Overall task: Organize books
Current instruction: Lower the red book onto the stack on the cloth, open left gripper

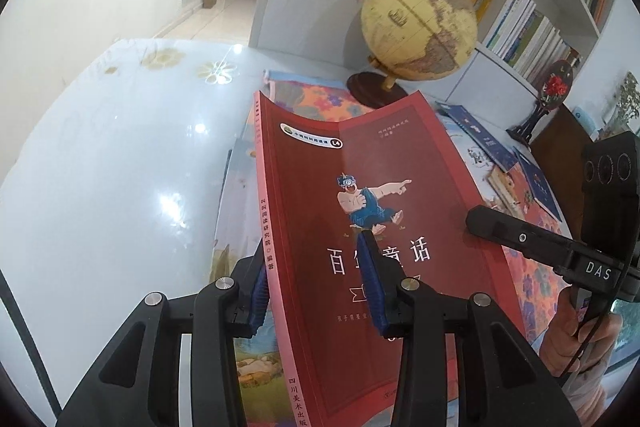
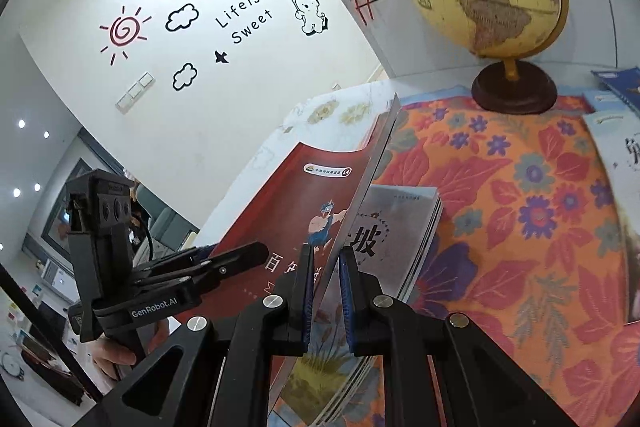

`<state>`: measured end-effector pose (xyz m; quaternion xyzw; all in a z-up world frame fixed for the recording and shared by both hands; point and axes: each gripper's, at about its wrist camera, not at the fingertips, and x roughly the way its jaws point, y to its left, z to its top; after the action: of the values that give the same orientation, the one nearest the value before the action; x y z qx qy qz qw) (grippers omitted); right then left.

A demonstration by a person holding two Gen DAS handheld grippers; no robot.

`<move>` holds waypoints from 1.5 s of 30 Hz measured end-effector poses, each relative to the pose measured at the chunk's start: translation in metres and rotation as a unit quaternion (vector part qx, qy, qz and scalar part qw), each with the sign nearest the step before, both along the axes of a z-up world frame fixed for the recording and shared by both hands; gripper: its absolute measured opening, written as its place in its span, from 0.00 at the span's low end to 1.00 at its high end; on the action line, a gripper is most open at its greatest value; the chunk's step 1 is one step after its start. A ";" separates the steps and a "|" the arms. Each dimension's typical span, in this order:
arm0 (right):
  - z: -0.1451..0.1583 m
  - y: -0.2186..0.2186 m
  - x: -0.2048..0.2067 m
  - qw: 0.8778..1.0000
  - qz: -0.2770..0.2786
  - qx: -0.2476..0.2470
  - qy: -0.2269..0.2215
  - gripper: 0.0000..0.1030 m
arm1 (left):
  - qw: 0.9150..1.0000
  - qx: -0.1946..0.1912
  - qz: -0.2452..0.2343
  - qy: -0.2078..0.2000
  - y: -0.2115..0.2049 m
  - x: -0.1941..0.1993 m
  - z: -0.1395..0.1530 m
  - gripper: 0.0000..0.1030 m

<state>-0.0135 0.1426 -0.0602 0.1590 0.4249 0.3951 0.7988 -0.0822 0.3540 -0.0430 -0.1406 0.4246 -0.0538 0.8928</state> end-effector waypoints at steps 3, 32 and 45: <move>-0.013 0.000 0.003 1.000 0.002 0.009 0.012 0.12 | 1.000 -0.010 0.003 0.012 0.005 0.002 -0.009 0.35; -0.050 0.013 0.001 0.996 0.018 -0.055 0.072 0.13 | 0.997 0.045 0.013 0.069 0.013 0.002 -0.029 0.39; -0.050 0.016 0.000 0.995 0.006 -0.057 0.076 0.13 | 0.993 0.091 0.039 0.071 0.017 0.005 -0.030 0.44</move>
<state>-0.0133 0.1587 -0.1106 0.1401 0.5068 0.3620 0.7698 -0.0771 0.3708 -0.0730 -0.0788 0.4843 0.0304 0.8708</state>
